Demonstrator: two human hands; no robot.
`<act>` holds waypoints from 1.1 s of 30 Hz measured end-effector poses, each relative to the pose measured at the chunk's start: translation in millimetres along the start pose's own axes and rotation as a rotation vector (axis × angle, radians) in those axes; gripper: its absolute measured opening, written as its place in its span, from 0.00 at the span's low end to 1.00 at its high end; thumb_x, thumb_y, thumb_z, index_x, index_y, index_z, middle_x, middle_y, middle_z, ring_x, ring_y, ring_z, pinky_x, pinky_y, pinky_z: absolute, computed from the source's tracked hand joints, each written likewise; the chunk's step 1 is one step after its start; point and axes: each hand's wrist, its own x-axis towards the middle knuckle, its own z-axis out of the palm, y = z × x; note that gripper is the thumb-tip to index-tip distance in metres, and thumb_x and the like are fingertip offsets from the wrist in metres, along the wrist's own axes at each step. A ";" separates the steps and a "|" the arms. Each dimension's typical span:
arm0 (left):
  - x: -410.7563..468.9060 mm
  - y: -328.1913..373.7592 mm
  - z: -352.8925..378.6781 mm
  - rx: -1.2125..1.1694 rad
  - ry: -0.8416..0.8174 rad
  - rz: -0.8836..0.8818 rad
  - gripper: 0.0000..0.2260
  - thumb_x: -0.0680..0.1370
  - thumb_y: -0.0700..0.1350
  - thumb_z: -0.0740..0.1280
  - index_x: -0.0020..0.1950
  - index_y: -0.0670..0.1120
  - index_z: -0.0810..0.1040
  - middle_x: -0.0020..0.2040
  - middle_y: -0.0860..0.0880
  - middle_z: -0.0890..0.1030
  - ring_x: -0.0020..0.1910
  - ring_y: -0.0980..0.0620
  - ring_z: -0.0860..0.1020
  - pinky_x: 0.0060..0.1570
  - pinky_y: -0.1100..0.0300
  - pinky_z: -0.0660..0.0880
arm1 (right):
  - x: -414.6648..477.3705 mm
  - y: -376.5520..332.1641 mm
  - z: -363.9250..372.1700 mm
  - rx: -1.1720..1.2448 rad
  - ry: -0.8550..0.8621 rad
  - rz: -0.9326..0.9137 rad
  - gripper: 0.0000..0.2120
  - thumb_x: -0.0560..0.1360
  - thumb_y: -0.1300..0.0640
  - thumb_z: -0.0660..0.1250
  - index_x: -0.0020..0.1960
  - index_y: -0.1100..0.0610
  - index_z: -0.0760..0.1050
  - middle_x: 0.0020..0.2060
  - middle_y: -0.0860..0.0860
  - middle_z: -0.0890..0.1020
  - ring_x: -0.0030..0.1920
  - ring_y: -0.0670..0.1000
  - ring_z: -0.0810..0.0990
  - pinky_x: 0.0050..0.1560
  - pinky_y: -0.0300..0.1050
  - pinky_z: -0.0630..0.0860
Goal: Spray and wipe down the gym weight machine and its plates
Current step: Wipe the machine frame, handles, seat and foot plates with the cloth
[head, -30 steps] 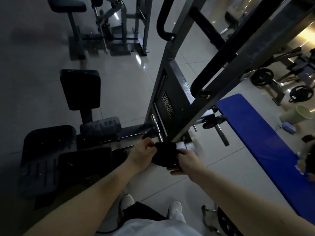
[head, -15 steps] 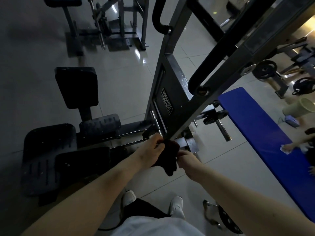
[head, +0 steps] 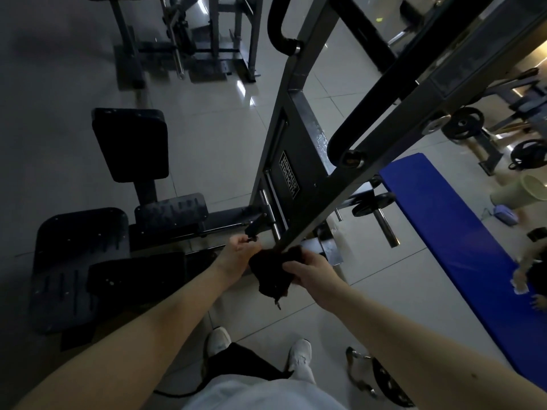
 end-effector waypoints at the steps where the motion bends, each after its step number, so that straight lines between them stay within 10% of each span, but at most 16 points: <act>1: 0.8 -5.3 0.3 -0.044 0.002 -0.050 0.06 0.81 0.41 0.68 0.56 0.45 0.72 0.51 0.42 0.77 0.48 0.46 0.77 0.46 0.57 0.74 | 0.0 -2.3 0.7 0.021 0.005 -0.005 0.13 0.80 0.68 0.65 0.63 0.60 0.75 0.59 0.59 0.83 0.59 0.57 0.83 0.62 0.53 0.80; 6: 1.1 -22.6 -3.5 -0.114 -0.012 -0.130 0.17 0.72 0.49 0.72 0.57 0.44 0.76 0.54 0.43 0.78 0.50 0.46 0.77 0.44 0.55 0.72 | 2.3 -11.5 0.9 0.141 0.048 -0.012 0.12 0.81 0.67 0.64 0.64 0.62 0.74 0.59 0.61 0.83 0.59 0.59 0.84 0.59 0.52 0.82; 11: 8.4 -16.3 -11.9 -0.058 -0.094 -0.034 0.30 0.74 0.30 0.72 0.73 0.43 0.67 0.66 0.41 0.75 0.61 0.44 0.78 0.54 0.56 0.80 | 17.1 -16.5 -2.4 0.132 0.118 -0.009 0.15 0.77 0.61 0.72 0.63 0.61 0.76 0.58 0.60 0.83 0.58 0.58 0.84 0.62 0.59 0.80; 15: 7.8 1.6 -12.2 0.622 -0.144 0.250 0.37 0.72 0.38 0.78 0.77 0.47 0.65 0.65 0.47 0.71 0.60 0.52 0.76 0.61 0.59 0.78 | 16.0 -23.1 -2.3 -0.148 0.102 -0.028 0.26 0.68 0.61 0.81 0.62 0.58 0.75 0.56 0.55 0.84 0.55 0.52 0.84 0.56 0.47 0.83; 20: 10.0 20.5 4.0 1.175 -0.012 0.559 0.12 0.77 0.46 0.72 0.60 0.52 0.79 0.59 0.53 0.70 0.56 0.53 0.74 0.58 0.58 0.76 | 14.3 -33.4 2.9 -0.459 0.116 -0.178 0.43 0.67 0.62 0.81 0.71 0.44 0.57 0.53 0.46 0.77 0.54 0.45 0.79 0.48 0.37 0.80; 23: 13.3 40.5 11.4 1.366 0.057 0.594 0.10 0.80 0.52 0.68 0.60 0.54 0.81 0.63 0.52 0.72 0.63 0.49 0.69 0.64 0.53 0.71 | 19.4 -46.9 -7.2 -0.890 0.110 -0.154 0.17 0.78 0.55 0.71 0.65 0.47 0.77 0.53 0.46 0.78 0.58 0.49 0.78 0.56 0.43 0.79; 26: 22.0 56.0 14.1 1.342 0.128 0.509 0.11 0.80 0.54 0.68 0.60 0.54 0.83 0.65 0.53 0.73 0.66 0.48 0.65 0.69 0.51 0.67 | 22.2 -55.2 -23.2 -1.117 0.187 -0.239 0.10 0.79 0.49 0.68 0.57 0.48 0.84 0.59 0.50 0.74 0.64 0.55 0.68 0.65 0.47 0.69; 29: 25.2 61.7 22.5 1.206 0.249 0.503 0.09 0.80 0.48 0.68 0.59 0.53 0.83 0.60 0.51 0.72 0.62 0.48 0.69 0.66 0.60 0.69 | 17.5 -64.2 -34.3 -0.804 0.191 -0.388 0.06 0.75 0.54 0.74 0.48 0.55 0.86 0.47 0.49 0.84 0.47 0.49 0.82 0.43 0.36 0.73; 33: 20.9 65.1 49.4 0.563 0.404 0.272 0.13 0.79 0.49 0.73 0.57 0.46 0.73 0.53 0.44 0.77 0.40 0.54 0.77 0.30 0.71 0.72 | 2.9 -79.7 -44.9 -0.475 0.170 -0.362 0.03 0.76 0.55 0.73 0.49 0.52 0.82 0.35 0.49 0.85 0.33 0.42 0.82 0.33 0.40 0.77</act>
